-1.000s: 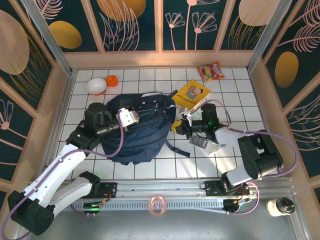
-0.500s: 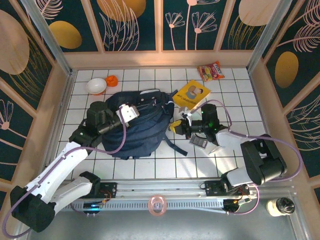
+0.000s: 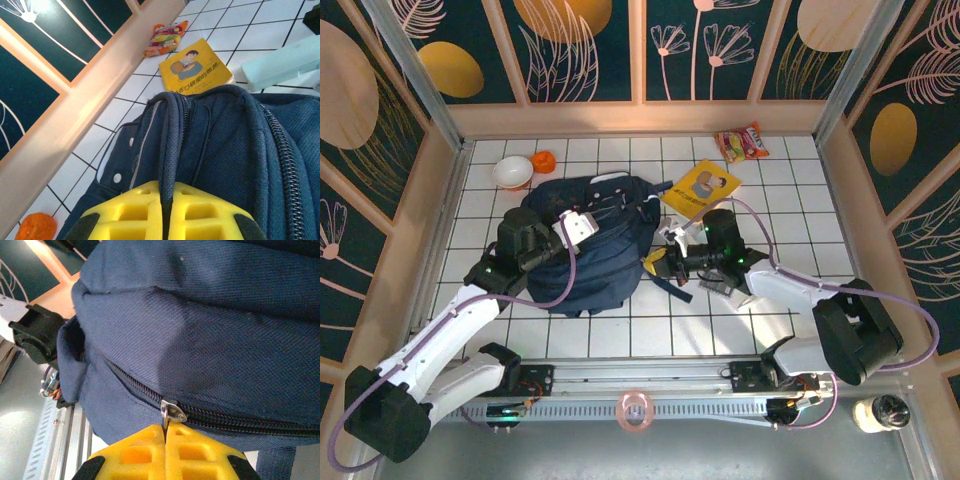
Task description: Pack the student bag
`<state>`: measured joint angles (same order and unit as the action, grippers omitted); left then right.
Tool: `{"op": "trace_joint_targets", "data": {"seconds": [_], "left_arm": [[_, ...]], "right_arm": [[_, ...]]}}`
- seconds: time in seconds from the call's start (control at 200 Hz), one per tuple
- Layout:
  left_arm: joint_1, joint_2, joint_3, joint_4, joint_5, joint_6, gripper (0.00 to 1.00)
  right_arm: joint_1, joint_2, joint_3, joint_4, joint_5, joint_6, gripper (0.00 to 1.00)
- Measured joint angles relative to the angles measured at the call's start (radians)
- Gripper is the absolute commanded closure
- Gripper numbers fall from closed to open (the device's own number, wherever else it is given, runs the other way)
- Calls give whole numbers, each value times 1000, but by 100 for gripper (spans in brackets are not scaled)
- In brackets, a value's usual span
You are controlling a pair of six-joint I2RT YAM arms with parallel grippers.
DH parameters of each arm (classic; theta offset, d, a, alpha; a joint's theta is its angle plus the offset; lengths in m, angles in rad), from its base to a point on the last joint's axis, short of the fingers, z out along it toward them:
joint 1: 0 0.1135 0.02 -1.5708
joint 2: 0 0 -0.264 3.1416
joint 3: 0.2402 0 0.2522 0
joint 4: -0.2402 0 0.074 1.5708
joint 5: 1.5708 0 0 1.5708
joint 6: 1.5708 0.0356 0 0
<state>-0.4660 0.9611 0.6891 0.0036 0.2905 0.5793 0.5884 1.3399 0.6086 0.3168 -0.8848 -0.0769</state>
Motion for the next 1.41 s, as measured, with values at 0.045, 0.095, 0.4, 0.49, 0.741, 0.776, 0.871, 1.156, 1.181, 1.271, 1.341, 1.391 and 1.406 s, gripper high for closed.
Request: {"op": "trace_joint_targets", "data": {"seconds": [0.045,0.095,0.4,0.49,0.741,0.776,0.871,1.156,1.181,1.271,1.341,1.391,1.406], "left_arm": [[0,0,-3,6,13,-11,100],[2,0,-11,17,28,-29,100],[2,0,-32,53,53,-84,100],[2,-1,-34,57,56,-95,100],[2,0,-43,80,38,-143,100],[2,2,-43,87,22,-156,100],[-2,19,-43,121,-29,-195,100],[-83,140,-38,225,-257,-291,100],[-90,153,-34,232,-276,-303,100],[-116,190,-15,249,-337,-337,100],[-143,222,2,270,-389,-363,100],[-163,248,15,286,-425,-383,100],[-167,257,19,290,-433,-390,100]], "right_arm": [[6,5,0,2,14,8,100],[17,15,0,8,31,13,96],[42,36,-16,72,111,60,83],[42,36,-25,85,129,70,83],[42,35,-28,96,156,113,100],[43,32,-28,93,159,122,100],[61,13,-27,79,175,161,100],[215,-12,61,-18,295,340,100],[225,-11,71,-29,308,356,100],[252,-7,102,-61,351,421,100],[268,-4,120,-78,380,473,100],[278,-2,127,-87,400,511,100],[281,-1,129,-88,404,527,100]]}}
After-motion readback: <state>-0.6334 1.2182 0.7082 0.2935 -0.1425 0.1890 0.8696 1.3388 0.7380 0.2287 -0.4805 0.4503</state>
